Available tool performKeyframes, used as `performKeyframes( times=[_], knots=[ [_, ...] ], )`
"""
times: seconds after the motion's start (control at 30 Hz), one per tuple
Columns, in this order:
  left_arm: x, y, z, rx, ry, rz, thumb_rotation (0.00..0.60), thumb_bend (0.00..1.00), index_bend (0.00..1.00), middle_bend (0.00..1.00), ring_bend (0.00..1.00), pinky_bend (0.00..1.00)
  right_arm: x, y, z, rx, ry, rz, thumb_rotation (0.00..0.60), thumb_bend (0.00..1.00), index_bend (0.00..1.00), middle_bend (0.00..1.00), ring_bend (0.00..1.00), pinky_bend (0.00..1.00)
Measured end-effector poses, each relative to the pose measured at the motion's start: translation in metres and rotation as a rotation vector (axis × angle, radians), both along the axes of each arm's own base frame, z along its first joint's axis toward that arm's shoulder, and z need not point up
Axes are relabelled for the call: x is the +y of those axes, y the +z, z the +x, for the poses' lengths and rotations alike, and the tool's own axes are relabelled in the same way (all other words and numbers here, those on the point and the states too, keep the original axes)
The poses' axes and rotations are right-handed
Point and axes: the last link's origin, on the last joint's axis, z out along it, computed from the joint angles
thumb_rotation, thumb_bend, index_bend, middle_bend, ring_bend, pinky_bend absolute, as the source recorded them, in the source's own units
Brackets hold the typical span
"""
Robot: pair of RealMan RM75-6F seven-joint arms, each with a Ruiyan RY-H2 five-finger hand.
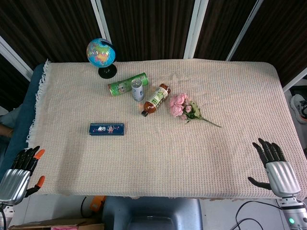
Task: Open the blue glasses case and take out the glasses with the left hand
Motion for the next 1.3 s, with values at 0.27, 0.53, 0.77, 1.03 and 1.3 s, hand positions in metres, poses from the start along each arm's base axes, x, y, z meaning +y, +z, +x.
performKeyframes(
  times=[0.27, 0.53, 0.77, 1.03, 1.3],
  knots=[
    [0.004, -0.008, 0.005, -0.044, -0.026, -0.035, 0.6, 0.37, 0.0, 0.0, 0.0, 0.0, 0.001, 0.003, 0.0, -0.018, 0.0, 0.001, 0.6, 0.06, 0.0, 0.0, 0.0, 0.0],
    [0.057, -0.044, 0.033, -0.216, -0.122, -0.097, 0.6, 0.39, 0.08, 0.0, 0.0, 0.0, 0.0, 0.008, -0.002, -0.045, -0.001, -0.003, 0.6, 0.06, 0.0, 0.0, 0.0, 0.0],
    [0.119, -0.095, 0.062, -0.195, -0.095, -0.153, 0.6, 0.38, 0.12, 0.0, 0.0, 0.0, -0.005, 0.007, -0.004, -0.041, -0.015, 0.009, 0.6, 0.06, 0.0, 0.0, 0.0, 0.0],
    [0.168, -0.142, 0.094, -0.257, -0.065, -0.138, 0.6, 0.38, 0.18, 0.0, 0.0, 0.0, -0.012, 0.009, -0.009, -0.037, -0.051, -0.008, 0.6, 0.06, 0.0, 0.0, 0.0, 0.0],
    [0.189, -0.174, 0.097, -0.195, -0.021, -0.144, 0.6, 0.37, 0.25, 0.0, 0.0, 0.0, -0.012, 0.015, -0.01, -0.05, -0.057, -0.027, 0.6, 0.06, 0.0, 0.0, 0.0, 0.0]
  ],
)
